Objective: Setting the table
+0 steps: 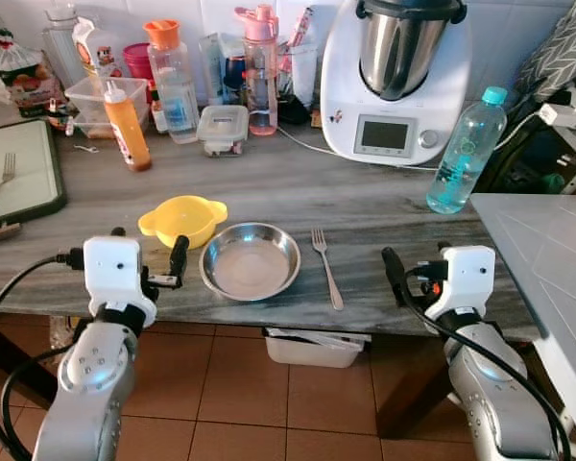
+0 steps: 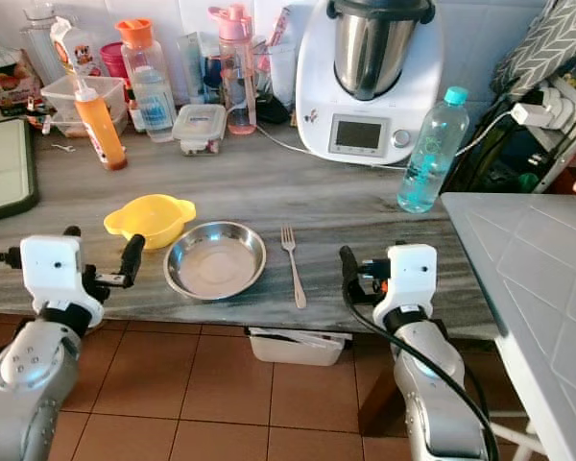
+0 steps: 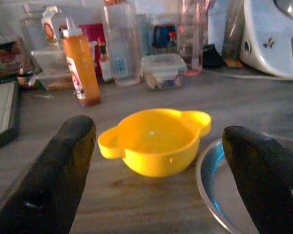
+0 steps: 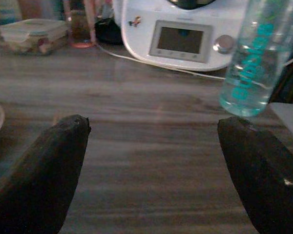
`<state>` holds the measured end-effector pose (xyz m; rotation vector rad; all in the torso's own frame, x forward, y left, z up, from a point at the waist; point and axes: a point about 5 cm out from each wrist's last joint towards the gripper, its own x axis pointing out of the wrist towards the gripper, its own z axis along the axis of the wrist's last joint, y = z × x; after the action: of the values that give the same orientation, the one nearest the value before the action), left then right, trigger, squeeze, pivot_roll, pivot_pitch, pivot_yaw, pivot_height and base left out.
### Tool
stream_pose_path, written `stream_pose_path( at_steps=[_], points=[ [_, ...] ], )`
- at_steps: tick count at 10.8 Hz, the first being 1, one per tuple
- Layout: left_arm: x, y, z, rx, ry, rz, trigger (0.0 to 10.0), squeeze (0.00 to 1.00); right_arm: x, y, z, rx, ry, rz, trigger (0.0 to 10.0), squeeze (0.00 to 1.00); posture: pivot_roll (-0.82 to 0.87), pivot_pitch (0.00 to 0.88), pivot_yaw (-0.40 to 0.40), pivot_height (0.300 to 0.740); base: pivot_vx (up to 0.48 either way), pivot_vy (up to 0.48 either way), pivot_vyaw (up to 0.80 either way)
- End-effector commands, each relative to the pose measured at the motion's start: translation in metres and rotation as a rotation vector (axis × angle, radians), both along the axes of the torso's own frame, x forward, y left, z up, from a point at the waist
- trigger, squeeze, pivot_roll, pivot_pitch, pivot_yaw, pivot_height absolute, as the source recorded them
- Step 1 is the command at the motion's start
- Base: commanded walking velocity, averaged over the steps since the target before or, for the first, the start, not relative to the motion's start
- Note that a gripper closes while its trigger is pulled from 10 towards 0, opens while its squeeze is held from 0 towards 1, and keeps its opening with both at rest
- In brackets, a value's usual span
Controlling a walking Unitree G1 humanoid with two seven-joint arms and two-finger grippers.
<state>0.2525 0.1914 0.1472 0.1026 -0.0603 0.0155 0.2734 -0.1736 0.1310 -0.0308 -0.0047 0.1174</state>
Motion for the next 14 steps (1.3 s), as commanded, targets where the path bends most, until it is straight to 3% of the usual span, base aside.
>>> stream_pose_path(
  at_steps=[1,2,3,7,14],
  points=[
    [-0.002,-0.001,-0.005,0.023,-0.001,0.022,10.0,0.00,0.001,-0.003,0.001,-0.005,-0.012,-0.018,10.0,0.27,0.08,0.000,-0.007,0.740,0.000,0.000,-0.58],
    [-0.003,-0.002,-0.008,0.011,0.007,0.025,10.0,0.00,0.001,-0.003,0.003,-0.004,-0.020,-0.023,10.0,0.18,0.08,0.000,-0.005,0.740,0.000,0.000,0.00],
    [-0.003,-0.004,-0.012,-0.003,0.012,0.027,10.0,0.00,0.000,-0.005,0.004,-0.009,-0.027,-0.034,10.0,0.14,0.08,0.000,-0.007,0.740,0.000,0.000,0.00],
    [0.013,-0.001,-0.016,0.015,0.044,0.034,10.0,0.00,0.007,0.004,0.003,-0.013,-0.028,-0.006,10.0,0.15,0.07,0.000,0.010,0.740,0.000,0.000,0.00],
    [0.018,-0.007,-0.015,0.009,0.052,-0.006,10.0,0.00,0.009,0.012,0.004,-0.012,-0.035,0.016,10.0,0.15,0.07,0.000,0.020,0.740,-0.285,0.000,0.00]
  ],
)
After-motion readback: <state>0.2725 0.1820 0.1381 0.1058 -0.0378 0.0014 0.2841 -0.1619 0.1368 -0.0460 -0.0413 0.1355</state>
